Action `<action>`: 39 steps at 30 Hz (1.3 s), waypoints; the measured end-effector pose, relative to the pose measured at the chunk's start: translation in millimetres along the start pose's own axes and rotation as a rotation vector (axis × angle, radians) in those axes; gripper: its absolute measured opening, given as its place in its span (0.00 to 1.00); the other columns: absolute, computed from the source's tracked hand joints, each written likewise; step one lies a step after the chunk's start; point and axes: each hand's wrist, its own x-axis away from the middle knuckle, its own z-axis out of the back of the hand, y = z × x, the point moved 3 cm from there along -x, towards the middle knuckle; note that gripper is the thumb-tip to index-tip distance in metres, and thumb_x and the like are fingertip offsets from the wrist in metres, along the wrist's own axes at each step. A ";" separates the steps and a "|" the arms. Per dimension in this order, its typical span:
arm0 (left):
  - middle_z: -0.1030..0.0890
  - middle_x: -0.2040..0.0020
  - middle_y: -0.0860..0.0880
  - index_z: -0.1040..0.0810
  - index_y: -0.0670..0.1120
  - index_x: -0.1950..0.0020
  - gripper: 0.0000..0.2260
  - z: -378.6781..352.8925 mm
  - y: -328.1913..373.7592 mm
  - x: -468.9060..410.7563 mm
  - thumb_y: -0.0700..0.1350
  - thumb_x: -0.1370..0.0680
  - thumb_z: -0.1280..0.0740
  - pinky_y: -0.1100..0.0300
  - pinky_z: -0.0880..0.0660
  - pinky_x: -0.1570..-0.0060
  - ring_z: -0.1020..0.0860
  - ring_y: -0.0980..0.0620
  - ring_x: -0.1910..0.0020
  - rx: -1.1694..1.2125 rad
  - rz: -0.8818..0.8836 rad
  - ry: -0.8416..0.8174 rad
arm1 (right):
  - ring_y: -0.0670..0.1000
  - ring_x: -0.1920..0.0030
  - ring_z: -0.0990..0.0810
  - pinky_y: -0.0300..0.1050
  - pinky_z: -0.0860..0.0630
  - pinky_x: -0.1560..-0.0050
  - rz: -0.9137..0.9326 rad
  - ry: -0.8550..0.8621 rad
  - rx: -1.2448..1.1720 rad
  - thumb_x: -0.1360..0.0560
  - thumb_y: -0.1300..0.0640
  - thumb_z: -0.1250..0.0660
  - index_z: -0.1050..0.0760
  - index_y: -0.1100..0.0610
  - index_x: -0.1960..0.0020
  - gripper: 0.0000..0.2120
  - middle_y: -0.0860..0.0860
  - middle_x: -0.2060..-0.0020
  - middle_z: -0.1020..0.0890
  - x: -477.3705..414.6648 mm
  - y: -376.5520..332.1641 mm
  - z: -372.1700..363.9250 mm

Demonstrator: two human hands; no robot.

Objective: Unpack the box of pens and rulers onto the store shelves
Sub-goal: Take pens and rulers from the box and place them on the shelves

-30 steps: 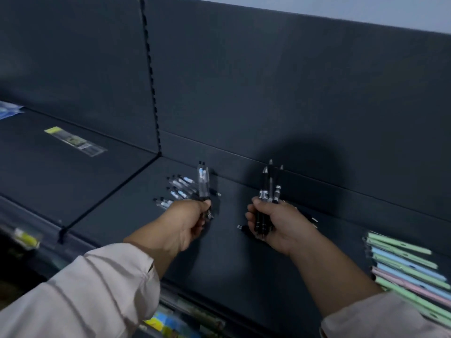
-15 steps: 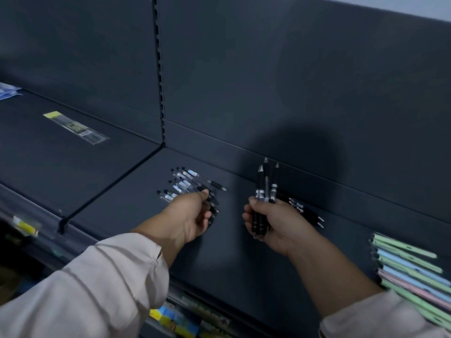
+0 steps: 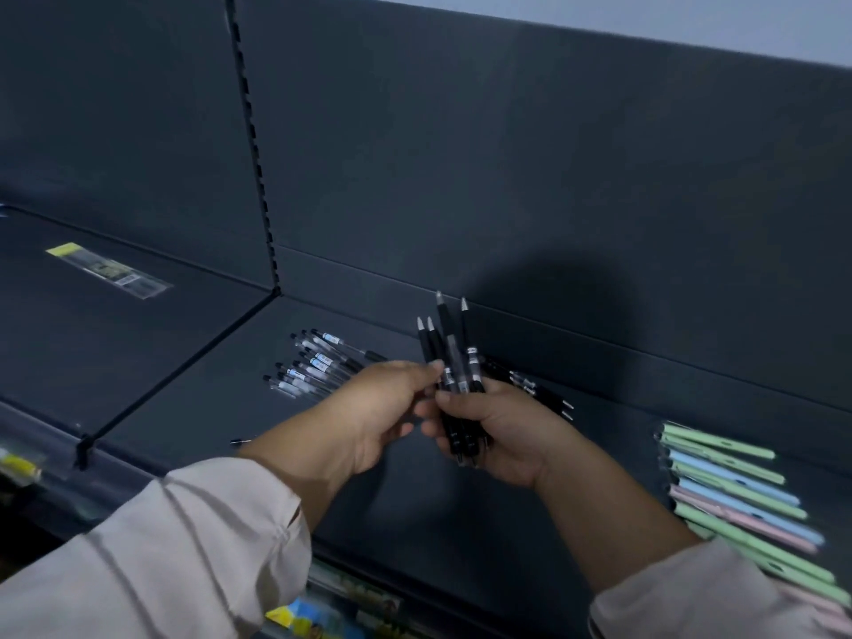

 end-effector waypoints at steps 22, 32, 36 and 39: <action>0.17 0.51 0.42 0.27 0.44 0.54 0.03 -20.1 0.1 1.2 0.39 0.21 0.36 0.49 0.24 0.45 0.19 0.45 0.54 0.261 -0.023 0.080 | 0.48 0.65 0.17 0.43 0.21 0.63 0.046 0.069 0.086 0.21 0.64 0.38 0.23 0.57 0.53 0.06 0.51 0.64 0.16 16.8 1.9 24.6; 0.19 0.63 0.45 0.22 0.43 0.51 0.02 28.0 4.1 9.7 0.39 0.22 0.35 0.65 0.26 0.74 0.24 0.51 0.68 0.034 -0.030 0.111 | 0.46 0.67 0.26 0.39 0.29 0.69 0.219 0.324 0.145 0.23 0.57 0.33 0.24 0.53 0.53 0.00 0.50 0.61 0.22 -22.4 -18.8 -5.7; 0.19 0.63 0.44 0.21 0.44 0.52 0.03 52.7 4.0 8.3 0.39 0.22 0.34 0.62 0.26 0.69 0.25 0.52 0.69 -0.036 -0.003 0.096 | 0.45 0.69 0.27 0.36 0.30 0.72 0.208 0.290 0.121 0.23 0.56 0.33 0.24 0.51 0.52 0.01 0.49 0.63 0.23 -41.6 -24.9 -27.2; 0.19 0.63 0.44 0.21 0.42 0.51 0.03 70.7 4.3 9.1 0.38 0.22 0.34 0.62 0.24 0.69 0.24 0.52 0.69 -0.079 0.009 0.087 | 0.44 0.70 0.27 0.36 0.29 0.72 0.195 0.270 0.109 0.22 0.60 0.35 0.25 0.53 0.55 0.04 0.49 0.66 0.24 -56.7 -23.0 -39.6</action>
